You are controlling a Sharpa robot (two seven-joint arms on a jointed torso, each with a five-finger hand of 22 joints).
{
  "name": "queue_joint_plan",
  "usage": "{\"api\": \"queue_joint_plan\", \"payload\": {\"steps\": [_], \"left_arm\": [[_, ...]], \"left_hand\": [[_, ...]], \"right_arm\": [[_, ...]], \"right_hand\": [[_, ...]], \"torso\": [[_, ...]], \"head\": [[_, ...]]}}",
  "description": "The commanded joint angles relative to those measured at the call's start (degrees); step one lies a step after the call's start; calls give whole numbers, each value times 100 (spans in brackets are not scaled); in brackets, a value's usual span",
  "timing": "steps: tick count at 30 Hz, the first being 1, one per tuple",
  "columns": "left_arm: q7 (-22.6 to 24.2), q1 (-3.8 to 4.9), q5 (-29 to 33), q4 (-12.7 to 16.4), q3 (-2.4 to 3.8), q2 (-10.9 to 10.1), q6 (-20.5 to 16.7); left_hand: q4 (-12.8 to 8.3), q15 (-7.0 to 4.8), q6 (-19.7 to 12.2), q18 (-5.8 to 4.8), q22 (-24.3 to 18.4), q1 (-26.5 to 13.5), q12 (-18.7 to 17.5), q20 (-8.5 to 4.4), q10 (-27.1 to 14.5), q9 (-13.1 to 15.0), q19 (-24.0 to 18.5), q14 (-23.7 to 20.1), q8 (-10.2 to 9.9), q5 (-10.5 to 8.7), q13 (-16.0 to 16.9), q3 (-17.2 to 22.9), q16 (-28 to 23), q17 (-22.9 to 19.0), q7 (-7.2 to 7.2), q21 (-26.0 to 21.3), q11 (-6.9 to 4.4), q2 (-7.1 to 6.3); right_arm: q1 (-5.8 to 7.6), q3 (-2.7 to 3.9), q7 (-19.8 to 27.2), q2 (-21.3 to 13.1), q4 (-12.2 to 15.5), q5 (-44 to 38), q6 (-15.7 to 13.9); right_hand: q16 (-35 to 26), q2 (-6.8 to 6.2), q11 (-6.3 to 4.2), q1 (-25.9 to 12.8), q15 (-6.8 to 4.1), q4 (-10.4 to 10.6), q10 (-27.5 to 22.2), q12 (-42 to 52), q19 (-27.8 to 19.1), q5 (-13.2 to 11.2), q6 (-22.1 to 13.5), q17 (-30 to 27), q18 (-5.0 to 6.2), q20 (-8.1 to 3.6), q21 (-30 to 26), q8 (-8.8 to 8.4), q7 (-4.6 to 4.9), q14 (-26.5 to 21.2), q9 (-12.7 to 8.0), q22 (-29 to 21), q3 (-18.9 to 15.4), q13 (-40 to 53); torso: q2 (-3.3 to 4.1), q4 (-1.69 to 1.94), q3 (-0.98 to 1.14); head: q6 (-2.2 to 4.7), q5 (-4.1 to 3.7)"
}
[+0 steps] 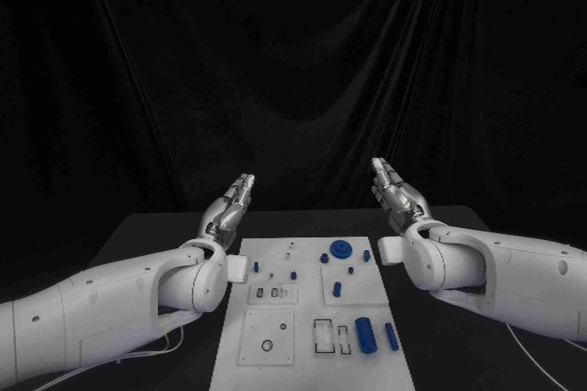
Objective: Assemble the parts on the task board
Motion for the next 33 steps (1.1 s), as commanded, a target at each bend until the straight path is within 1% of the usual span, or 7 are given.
{"api": "queue_joint_plan", "payload": {"steps": [1, 13, 14, 20, 26, 29, 33], "left_arm": [[667, 149, 534, -89, -107, 35, 1318], [993, 396, 841, -241, -378, 78, 2140], [1127, 397, 867, -395, -381, 3, 2449], [1132, 396, 866, -439, -381, -20, 2523], [1056, 394, 864, -454, -382, -128, 2689], [1008, 394, 864, -441, -382, -231, 2758], [952, 395, 863, -363, -383, -402, 2816]], "left_hand": [[28, -192, 62, -73, -8, 121, -20, -185, 1, 10, 6, 7, 33, 38, -9, -50, -21, -6, -42, -20, -84, 16], [27, 138, 272, 11, -8, 458, -20, 253, 1, 34, 6, 7, 58, 366, -9, 23, -21, -6, -22, -20, 64, 27], [27, 139, 275, 27, -8, 467, -20, 271, 1, 34, 6, 7, 59, 372, -9, 26, -21, -6, -22, -20, 69, 29], [27, 160, 330, 230, -8, 640, -20, 486, 1, 41, 6, 7, 67, 624, -9, 108, -21, -6, 28, -20, 141, 40], [19, 223, 371, 302, -8, 929, -20, 615, 1, 45, 6, 7, 71, 1026, -9, 215, -21, -6, 47, -20, 171, 27], [17, 249, 373, 318, -8, 1028, -20, 657, 1, 45, 6, 7, 71, 1145, -9, 244, -21, -6, 46, -20, 181, 22], [10, 331, 406, 337, -8, 1182, -20, 753, 1, 49, 6, 7, 76, 1297, -9, 278, -21, -6, 59, -20, 223, 8]], "right_arm": [[55, -32, 153, -7, -17, 478, 570], [56, -32, 153, -7, -18, 479, 571], [55, -32, -243, -107, -72, 479, 878], [57, -32, -348, -115, -76, 479, 1011], [136, -32, -556, -112, -104, 480, 1120], [272, -32, -864, -124, -143, 481, 1236], [503, -32, -1651, -158, -211, 481, 1636]], "right_hand": [[-24, -24, 73, 286, -996, 35, 1, -28, -1, -13, 141, -9, 71, -191, -37, 20, 82, -2, 22, -9, -93, -9], [-24, -154, 349, 444, -617, -2, 15, -9, -1, -330, 265, -9, 74, 283, -37, 50, 332, -2, 45, -9, -95, 2], [-24, -160, 377, 473, -582, -13, 23, 1, -1, -336, 302, -9, 71, 342, -37, 60, 361, -2, 51, -9, -88, 8], [-24, -181, 542, 588, -372, -73, 58, 61, -1, -313, 389, -9, 64, 667, -37, 89, 510, -2, 66, -9, -64, 32], [89, -264, 810, 851, 505, -244, 231, 331, 315, -261, 690, 44, 89, 1316, 181, 233, 785, 98, 117, 134, -51, 101], [946, -382, 1563, 1249, 1308, -502, 1029, 1226, 1400, 63, 1441, 303, -13, 1798, 786, 633, 1168, 1161, 235, 434, -29, 289], [1951, -438, 2056, 1919, 1508, -948, 1793, 2085, 3225, 873, 2326, 505, -149, 1840, 1659, 1173, 1389, 2859, 369, 790, 114, 395]], "torso": [[1, 2, 0], [1, 2, 0], [16, 11, 0], [16, -2, 0], [7, 3, -1], [8, 4, -2], [8, -3, -2]], "head": [[0, 1], [0, 1], [-246, -18], [-320, -15], [-443, -65], [-510, -57], [-667, -36]]}}
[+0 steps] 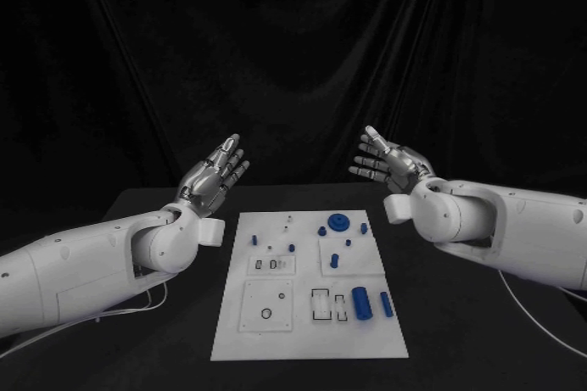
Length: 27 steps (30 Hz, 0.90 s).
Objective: Assemble the parts on the task board
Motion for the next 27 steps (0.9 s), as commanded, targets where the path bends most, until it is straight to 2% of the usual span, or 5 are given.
{"api": "queue_joint_plan", "payload": {"steps": [1, 4, 5, 15, 27], "left_arm": [[435, 17, 60, 101, 6, -133, 284], [415, 18, 1, 239, 6, -320, 291], [412, 18, -48, 295, 6, -393, 288], [426, 33, -703, 614, 6, -783, 351], [492, 73, -1468, 618, 6, -762, 454]], "left_hand": [[-4, 111, 67, 102, -9, 127, -20, 96, -14, 11, 4, 6, 19, 88, -7, 44, -21, -9, 2, -20, 91, -21], [-30, 286, 191, 7, -9, 314, 7, 183, 52, 27, 4, 6, 42, 310, 17, 93, -21, -9, 102, -20, 317, -34], [-34, 311, 207, -2, -9, 344, 12, 192, 63, 29, 4, 6, 45, 347, 21, 100, -21, -9, 125, -20, 338, -40], [-127, 480, 297, -3, -9, 589, 24, 369, 96, 39, 4, 6, 59, 562, 30, 165, -21, -9, 181, -20, 481, -86], [-151, 571, 354, 55, -9, 757, 21, 521, 92, 43, 4, 6, 65, 630, 29, 204, -21, -9, 205, -20, 491, -94]], "right_arm": [[200, 10, -1328, -38, -73, 5, 816], [423, 10, -2103, -67, -109, -6, 1360], [506, 10, -2318, -89, -88, -58, 1479], [1249, 10, -3622, -84, -150, -2871, 2876], [1383, 10, -2626, 24, 10, -9359, 1540]], "right_hand": [[369, 13, 318, 435, 111, -298, 631, 634, 614, 671, 445, 25, -185, 4, 217, 280, 108, 787, 61, 53, 119, 65], [351, 23, 464, 541, 177, -429, 799, 847, 754, 770, 506, -49, -246, 12, 207, 354, 135, 918, 56, 11, 131, 41], [428, 52, 362, 676, 169, -570, 940, 982, 934, 770, 1044, -54, -265, -1, 250, 658, 557, 1141, 142, 6, 172, 49], [679, 6, 516, 1069, -164, -939, 1157, 1236, 2044, 246, 1314, -47, 54, -51, 553, 768, 484, 2002, 85, 31, 154, 24], [1164, -277, -38, 1573, -1064, -1069, 2418, 1143, 4338, -848, 1953, 222, 112, -899, 1379, 585, 45, 4698, 55, 363, 668, 16]], "torso": [[1, -17, -2], [9, -39, -4], [11, -38, -4], [160, 24, -34], [448, 138, -54]], "head": [[-112, 25], [-173, 68], [-194, 73], [-200, -6], [42, -136]]}}
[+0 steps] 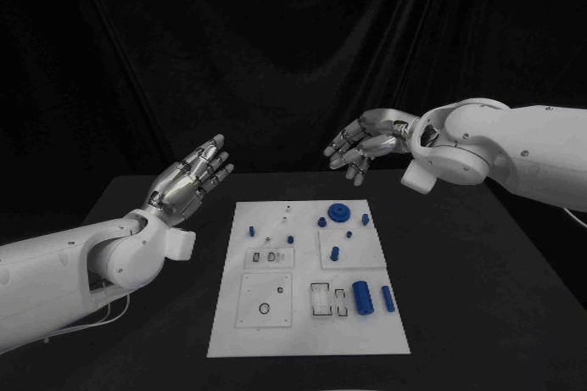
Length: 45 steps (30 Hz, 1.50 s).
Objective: Assemble the parts on the task board
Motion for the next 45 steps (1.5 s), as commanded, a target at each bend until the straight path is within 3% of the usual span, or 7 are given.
{"api": "queue_joint_plan", "payload": {"steps": [1, 6, 14, 18, 22, 32, 45], "left_arm": [[480, 23, -675, -1, 6, 26, 178], [485, 28, -866, 9, 6, -1, 216], [514, 29, -931, -23, 5, 7, 237], [506, 30, -939, -29, 5, 18, 270], [505, 30, -942, -41, 5, 18, 305], [504, 30, -945, -30, 5, -25, 313], [474, 29, -945, 54, 5, 0, 428]], "left_hand": [[9, 78, 67, 73, -5, 106, 22, 82, -4, 8, 6, -2, 23, 17, 7, 24, -21, -6, 2, -14, 35, -27], [85, 158, 66, 125, 28, 199, 19, 206, -8, 5, 53, 8, 16, 12, 6, 15, -1, 3, -12, 28, 22, -38], [95, 179, 63, 136, 33, 222, 19, 237, -10, 5, 62, 15, 14, 26, 5, 19, 11, 8, -13, 36, 13, -35], [100, 189, 64, 144, 42, 237, 19, 254, -10, 5, 76, 20, 14, 31, 5, 22, 18, 11, -12, 47, 8, -32], [100, 191, 66, 146, 42, 241, 18, 257, -11, 6, 77, 19, 14, 32, 5, 23, 17, 10, -10, 48, 4, -31], [103, 196, 84, 153, 39, 263, 18, 271, -12, 9, 74, 21, 18, 53, 5, 37, 19, 11, -6, 45, 11, -12], [39, 202, 82, 174, 38, 403, 15, 295, -21, 9, 73, 18, 16, 136, 3, 134, 13, 9, 49, 45, 20, 28]], "right_arm": [[-1, 5, 434, 5, 73, -4277, -795], [-68, 5, 575, 15, 174, -5807, -1029], [-222, 4, 628, 20, 257, -6843, -1040], [-320, 4, 640, 17, 271, -6987, -1082], [-411, 4, 688, 42, 246, -7045, -1126], [-688, 4, 831, 114, 107, -7086, -1022], [-952, 4, 916, 256, -197, -7090, -944]], "right_hand": [[-2, -49, -86, 46, -103, 38, 243, -131, 221, -155, 99, 57, 15, -94, 129, -79, -130, 332, -5, 78, 102, -9], [81, -281, -266, 3, -300, 194, 723, -684, 534, -250, 302, 371, 7, -281, 569, -364, -456, 971, -9, 418, 365, -4], [218, -508, -352, -88, -339, 383, 951, -1141, 389, -349, 480, 777, 3, -362, 995, -604, -605, 1115, 4, 856, 675, 8], [362, -581, -354, -61, -358, 389, 1062, -1266, 290, -260, 538, 980, 0, -373, 1239, -696, -584, 1123, 7, 1111, 838, 11], [962, -697, -395, -122, -454, 423, 1300, -1407, 839, -196, 688, 1433, -281, -416, 3104, -777, -512, 1480, 24, 3407, 1044, 12], [1655, -871, -434, -165, -490, 498, 1434, -1691, 681, 61, 1033, 2003, -366, -430, 3946, -827, -476, 1230, 121, 4502, 1424, 17], [2027, -974, -449, -240, -513, 538, 1558, -1737, 750, 42, 1098, 2350, -426, -446, 4284, -877, -490, 1216, 171, 4988, 1594, 32]], "torso": [[147, 72, -4], [260, 121, -9], [430, 278, -21], [476, 312, -33], [550, 366, -53], [612, 449, -63], [609, 447, -55]], "head": [[73, -50], [116, -59], [184, -156], [232, -152], [301, -194], [358, -326], [361, -341]]}}
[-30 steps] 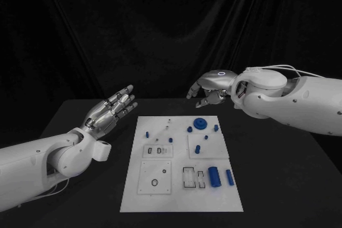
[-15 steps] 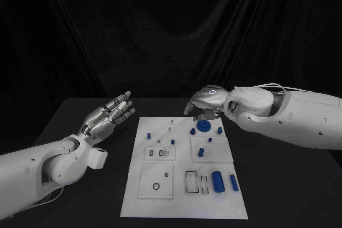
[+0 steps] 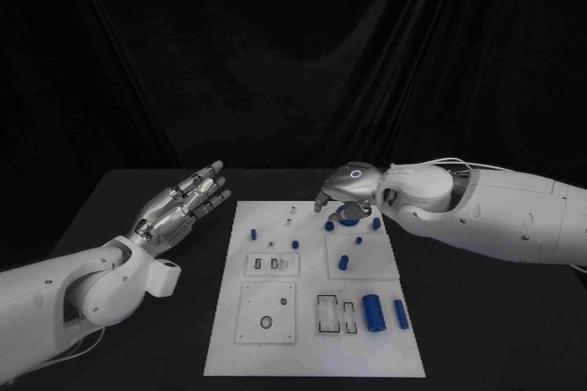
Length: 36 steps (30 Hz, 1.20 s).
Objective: Assemble the parts on the task board
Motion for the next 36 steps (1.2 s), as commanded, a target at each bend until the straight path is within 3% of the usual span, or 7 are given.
{"api": "queue_joint_plan", "payload": {"steps": [1, 3, 9, 15, 30, 34, 36], "left_arm": [[472, 17, -23, 11, 6, 13, 139], [478, 17, -23, -3, 6, 17, 147], [482, 17, -23, -59, 6, 32, 177], [470, 17, -23, -85, 6, 39, 197], [414, 15, -23, -178, 5, 84, 271], [391, 15, -23, -195, 5, 94, 297], [385, 15, -23, -199, 5, 98, 303]], "left_hand": [[-20, 50, -38, 86, 2, 88, 13, 45, -24, -4, 6, 7, 13, 33, 4, 54, 12, 3, -22, 10, 25, -6], [-23, 51, -44, 86, 2, 92, 13, 46, -26, -5, 6, 6, 11, 35, 3, 59, 11, 3, -27, 10, 27, -4], [-28, 52, -55, 88, 6, 101, 13, 47, -27, -6, 12, 8, 9, 39, 3, 69, 14, 4, -39, 16, 34, -1], [-33, 55, -56, 89, 8, 107, 13, 50, -26, -6, 16, 9, 9, 44, 3, 77, 16, 4, -48, 19, 40, 1], [-46, 72, -67, 93, 15, 122, 13, 69, -27, -6, 30, 12, 8, 52, 3, 96, 20, 6, -52, 30, 56, 0], [-59, 93, -26, 101, 20, 136, 12, 99, -29, 2, 41, 15, 18, 59, 3, 118, 24, 8, -6, 39, 44, -3], [-62, 98, -6, 105, 22, 140, 12, 108, -29, 5, 45, 16, 23, 60, 3, 126, 26, 9, 14, 42, 38, -4]], "right_arm": [[-57, 4, 63, 32, -62, -92, 10], [-95, 4, 76, 56, -110, -92, 0], [-189, 4, 103, 124, -250, -93, -13], [-242, 4, 97, 150, -321, -93, -12], [-317, 4, 25, 217, -520, -93, -60], [-351, 4, 77, 233, -597, -93, -188], [-363, 4, 113, 243, -630, -93, -252]], "right_hand": [[45, -39, 0, -5, -11, 1, 48, -12, 31, 9, 47, 34, -107, -23, 57, -35, -21, -14, 17, 52, 50, 9], [58, -42, -1, -4, -13, 0, 57, -12, 27, 36, 55, 45, -107, -23, 63, -35, -25, -18, 22, 62, 64, 10], [210, -76, 2, -9, -14, -2, 85, -18, 32, 128, 81, 222, -116, -26, 115, -38, -23, 8, 43, 143, 113, 14], [241, -95, 6, -21, -12, 2, 92, -21, 26, 129, 63, 246, -117, -25, 123, -55, -39, 7, 46, 159, 127, 16], [279, -120, 28, -74, 1, 31, 123, -18, 5, 48, 32, 272, -118, -16, 137, -87, -53, -22, 57, 193, 154, 26], [259, -107, 45, -75, 15, 38, 141, -16, -25, 43, 58, 239, -114, -7, 122, -81, -25, -66, 71, 182, 187, 29], [325, -101, 47, -70, 21, 43, 180, -8, -14, 65, 117, 309, -123, 2, 160, -63, 40, -64, 93, 251, 234, 33]], "torso": [[-11, 1, -3], [-13, -4, -2], [-38, 4, -27], [-43, -8, -20], [-71, -10, -28], [-80, -21, -26], [-89, -22, -29]], "head": [[15, 11], [29, 15], [-35, 32], [-70, 40], [-208, 43], [-256, 58], [-273, 67]]}}
